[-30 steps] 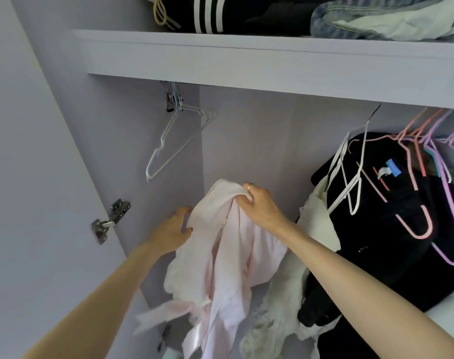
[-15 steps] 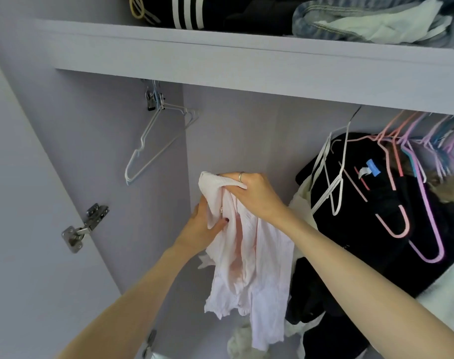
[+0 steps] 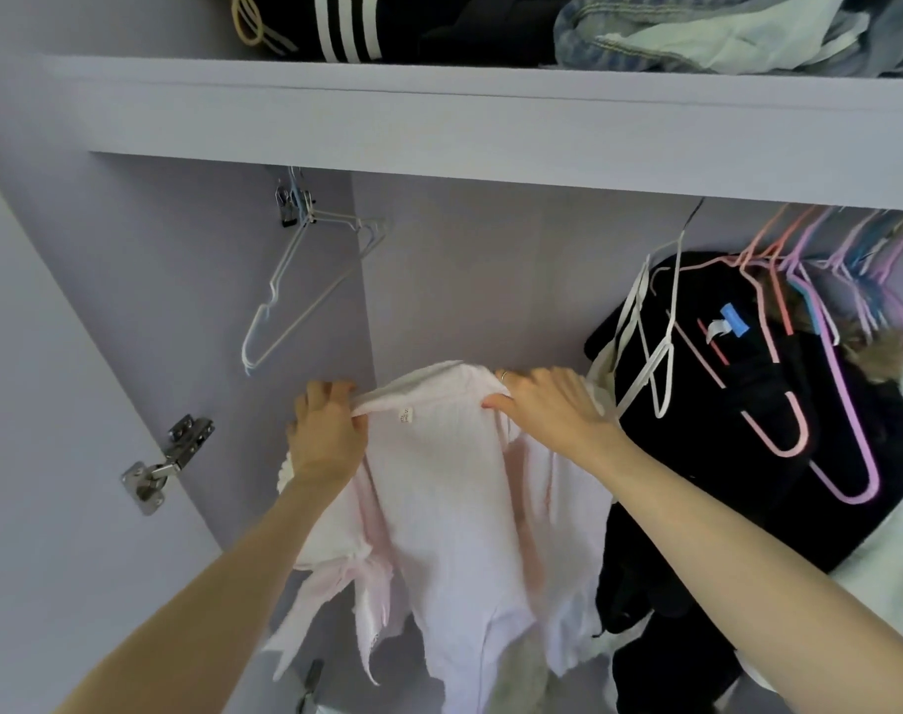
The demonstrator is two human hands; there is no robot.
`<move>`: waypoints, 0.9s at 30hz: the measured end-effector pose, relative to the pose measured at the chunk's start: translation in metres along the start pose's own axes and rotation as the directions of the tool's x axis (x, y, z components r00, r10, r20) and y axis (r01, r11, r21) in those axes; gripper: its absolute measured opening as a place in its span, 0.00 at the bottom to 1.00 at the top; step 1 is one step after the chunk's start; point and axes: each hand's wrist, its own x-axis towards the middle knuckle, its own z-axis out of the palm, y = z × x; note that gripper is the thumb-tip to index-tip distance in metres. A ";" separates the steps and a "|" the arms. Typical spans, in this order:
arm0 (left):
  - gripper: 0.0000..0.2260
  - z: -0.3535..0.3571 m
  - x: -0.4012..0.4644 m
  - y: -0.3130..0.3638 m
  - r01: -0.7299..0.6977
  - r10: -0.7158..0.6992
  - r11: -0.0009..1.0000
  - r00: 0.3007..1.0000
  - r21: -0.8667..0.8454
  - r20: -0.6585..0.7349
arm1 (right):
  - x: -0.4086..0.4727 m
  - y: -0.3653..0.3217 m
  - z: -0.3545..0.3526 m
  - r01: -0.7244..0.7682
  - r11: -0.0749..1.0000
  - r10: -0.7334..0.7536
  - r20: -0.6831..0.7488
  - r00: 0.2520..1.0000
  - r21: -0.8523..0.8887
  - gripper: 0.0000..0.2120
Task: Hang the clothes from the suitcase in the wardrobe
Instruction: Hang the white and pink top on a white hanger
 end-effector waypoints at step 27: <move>0.10 -0.091 0.022 -0.086 0.385 -0.399 0.779 0.913 -0.495 0.081 | 0.135 -0.134 0.064 -0.763 0.008 0.117 0.757 0.642 0.646 0.12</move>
